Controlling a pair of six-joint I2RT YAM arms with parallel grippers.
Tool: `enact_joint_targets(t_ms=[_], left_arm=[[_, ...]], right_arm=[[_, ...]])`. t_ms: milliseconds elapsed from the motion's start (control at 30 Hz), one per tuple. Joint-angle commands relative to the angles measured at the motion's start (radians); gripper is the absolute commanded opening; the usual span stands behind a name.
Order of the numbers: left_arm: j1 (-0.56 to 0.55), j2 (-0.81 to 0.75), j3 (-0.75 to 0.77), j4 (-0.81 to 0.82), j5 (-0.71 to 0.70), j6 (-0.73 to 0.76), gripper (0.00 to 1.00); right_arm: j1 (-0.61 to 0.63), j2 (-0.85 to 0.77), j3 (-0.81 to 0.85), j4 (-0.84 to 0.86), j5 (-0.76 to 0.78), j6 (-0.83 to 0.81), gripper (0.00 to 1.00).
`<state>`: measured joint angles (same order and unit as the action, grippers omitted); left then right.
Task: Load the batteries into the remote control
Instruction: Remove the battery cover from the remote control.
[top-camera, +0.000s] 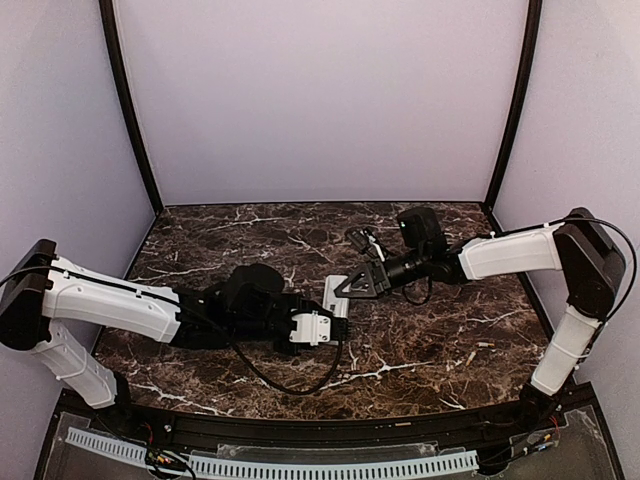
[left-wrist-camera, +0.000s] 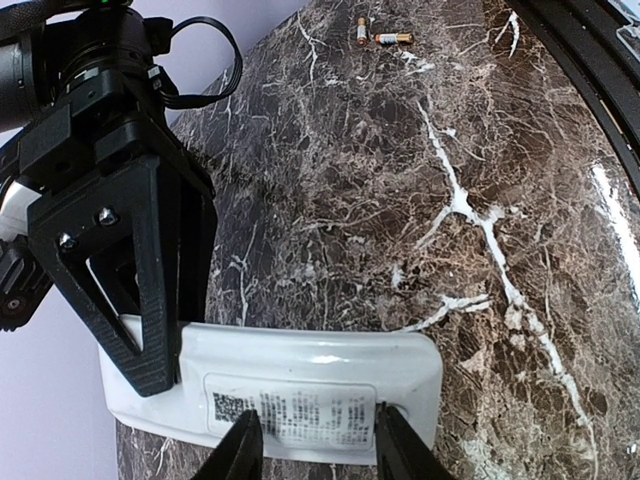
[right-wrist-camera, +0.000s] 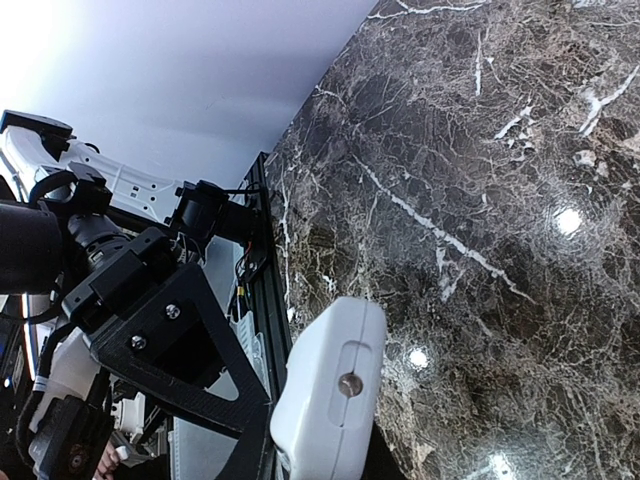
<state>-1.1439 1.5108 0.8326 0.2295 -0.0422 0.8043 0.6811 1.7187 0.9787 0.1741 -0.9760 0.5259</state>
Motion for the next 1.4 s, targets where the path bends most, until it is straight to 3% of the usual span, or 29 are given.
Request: enact_joint_targets(t_ms=[0, 567, 900, 1367], left_arm=[[-0.009, 0.002, 0.021, -0.031, 0.02, 0.008, 0.4], [-0.008, 0.026, 0.026, -0.052, 0.006, 0.021, 0.4], [-0.008, 0.018, -0.014, 0.046, -0.095, 0.073, 0.38], [-0.032, -0.074, -0.066, 0.168, -0.142, 0.126, 0.35]], right_arm=[[0.01, 0.011, 0.004, 0.035, -0.029, 0.008, 0.0], [0.015, 0.014, 0.009, 0.047, -0.065, 0.014, 0.0], [0.029, 0.021, 0.007, 0.048, -0.13, 0.017, 0.0], [0.006, 0.039, 0.015, -0.031, -0.069, -0.006, 0.0]])
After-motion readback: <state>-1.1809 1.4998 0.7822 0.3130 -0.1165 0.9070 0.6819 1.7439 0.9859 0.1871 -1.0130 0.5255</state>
